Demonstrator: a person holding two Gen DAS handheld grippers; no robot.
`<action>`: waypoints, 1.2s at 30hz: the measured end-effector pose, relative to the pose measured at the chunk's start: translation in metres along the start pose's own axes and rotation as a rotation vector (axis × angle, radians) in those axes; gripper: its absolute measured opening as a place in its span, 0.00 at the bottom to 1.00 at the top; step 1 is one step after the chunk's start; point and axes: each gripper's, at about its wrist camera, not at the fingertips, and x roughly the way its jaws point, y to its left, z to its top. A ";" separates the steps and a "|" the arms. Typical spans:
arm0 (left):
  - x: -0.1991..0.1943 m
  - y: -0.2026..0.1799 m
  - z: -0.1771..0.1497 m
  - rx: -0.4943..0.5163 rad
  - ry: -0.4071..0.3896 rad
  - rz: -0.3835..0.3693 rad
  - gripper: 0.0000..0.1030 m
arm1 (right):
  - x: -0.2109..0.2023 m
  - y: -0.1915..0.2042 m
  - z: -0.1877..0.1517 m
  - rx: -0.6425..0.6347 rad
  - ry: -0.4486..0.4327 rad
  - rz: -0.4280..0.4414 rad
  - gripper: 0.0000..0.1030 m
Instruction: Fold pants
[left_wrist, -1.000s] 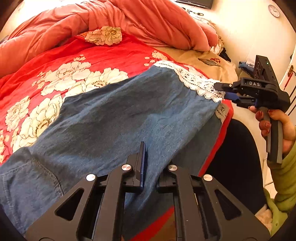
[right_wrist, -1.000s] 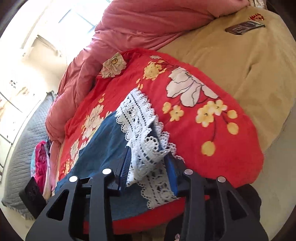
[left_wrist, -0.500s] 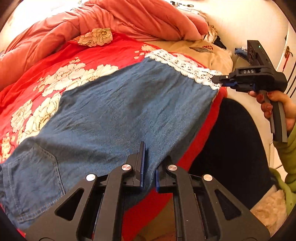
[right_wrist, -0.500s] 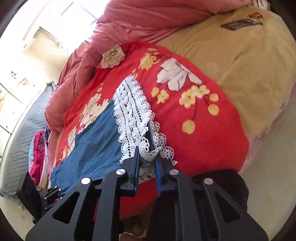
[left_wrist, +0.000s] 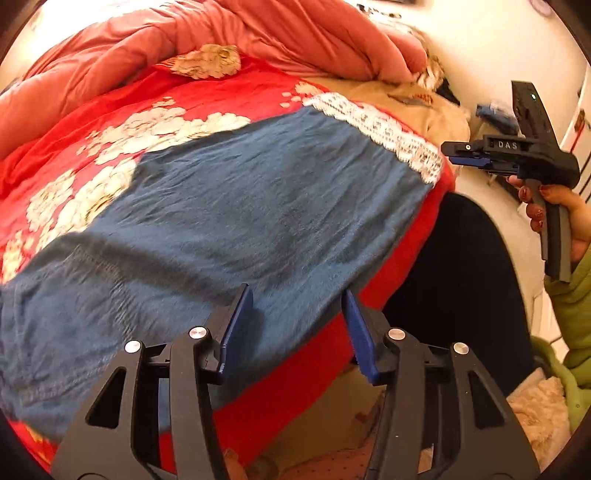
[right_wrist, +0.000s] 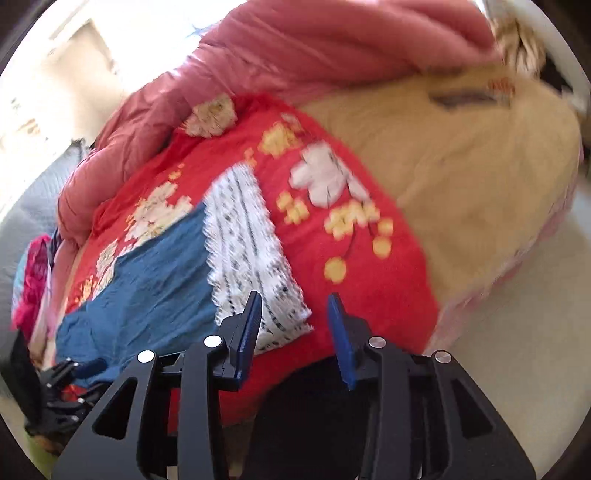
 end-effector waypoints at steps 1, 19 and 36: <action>-0.008 0.004 -0.002 -0.027 -0.020 -0.007 0.43 | -0.006 0.008 0.000 -0.037 -0.016 0.018 0.40; -0.092 0.189 -0.066 -0.699 -0.017 0.341 0.72 | 0.070 0.169 -0.036 -0.444 0.182 0.282 0.51; -0.084 0.207 -0.061 -0.676 -0.014 0.416 0.42 | 0.083 0.165 -0.055 -0.496 0.199 0.256 0.61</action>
